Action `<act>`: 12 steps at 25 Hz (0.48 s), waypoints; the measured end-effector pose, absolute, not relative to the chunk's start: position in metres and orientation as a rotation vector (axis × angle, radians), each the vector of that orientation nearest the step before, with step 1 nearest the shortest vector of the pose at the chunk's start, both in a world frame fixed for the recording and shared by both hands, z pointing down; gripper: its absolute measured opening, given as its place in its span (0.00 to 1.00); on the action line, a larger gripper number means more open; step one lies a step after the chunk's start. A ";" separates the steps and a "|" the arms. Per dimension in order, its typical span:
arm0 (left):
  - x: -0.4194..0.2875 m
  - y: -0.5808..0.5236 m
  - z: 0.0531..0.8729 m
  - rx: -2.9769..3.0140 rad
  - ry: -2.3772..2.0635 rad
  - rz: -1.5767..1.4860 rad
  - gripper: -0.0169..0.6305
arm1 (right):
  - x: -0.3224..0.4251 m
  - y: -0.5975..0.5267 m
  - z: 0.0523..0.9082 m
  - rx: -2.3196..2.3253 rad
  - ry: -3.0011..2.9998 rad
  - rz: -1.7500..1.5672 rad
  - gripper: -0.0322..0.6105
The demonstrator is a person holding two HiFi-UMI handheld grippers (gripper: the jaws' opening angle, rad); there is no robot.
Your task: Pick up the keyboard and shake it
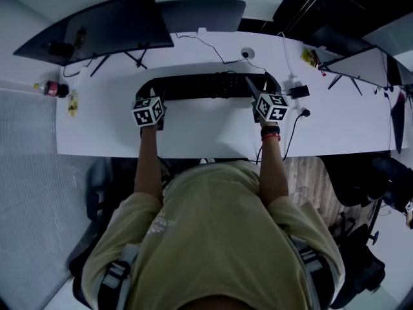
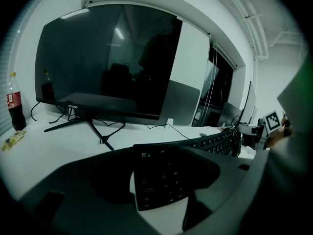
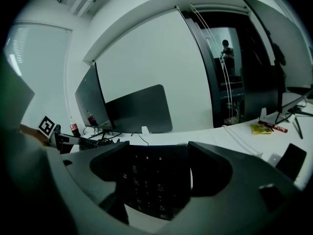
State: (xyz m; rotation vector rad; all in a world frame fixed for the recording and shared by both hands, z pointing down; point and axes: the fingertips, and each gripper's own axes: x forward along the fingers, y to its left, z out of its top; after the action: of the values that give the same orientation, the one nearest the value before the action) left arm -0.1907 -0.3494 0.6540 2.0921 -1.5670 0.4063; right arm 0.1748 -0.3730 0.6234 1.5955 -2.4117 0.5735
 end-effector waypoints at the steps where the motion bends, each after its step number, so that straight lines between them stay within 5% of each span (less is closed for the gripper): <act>1: -0.191 -0.346 0.656 2.096 -1.578 0.395 0.48 | 0.174 -0.372 0.625 1.598 -2.424 0.551 0.63; 12: -0.188 -0.314 0.657 2.183 -1.659 0.328 0.45 | 0.180 -0.343 0.640 1.602 -2.484 0.506 0.64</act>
State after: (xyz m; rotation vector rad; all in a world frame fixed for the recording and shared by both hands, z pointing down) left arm -0.1881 -0.3140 0.6573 2.1827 -1.6586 0.3280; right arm 0.1799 -0.3428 0.6397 1.6022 -2.4844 0.5058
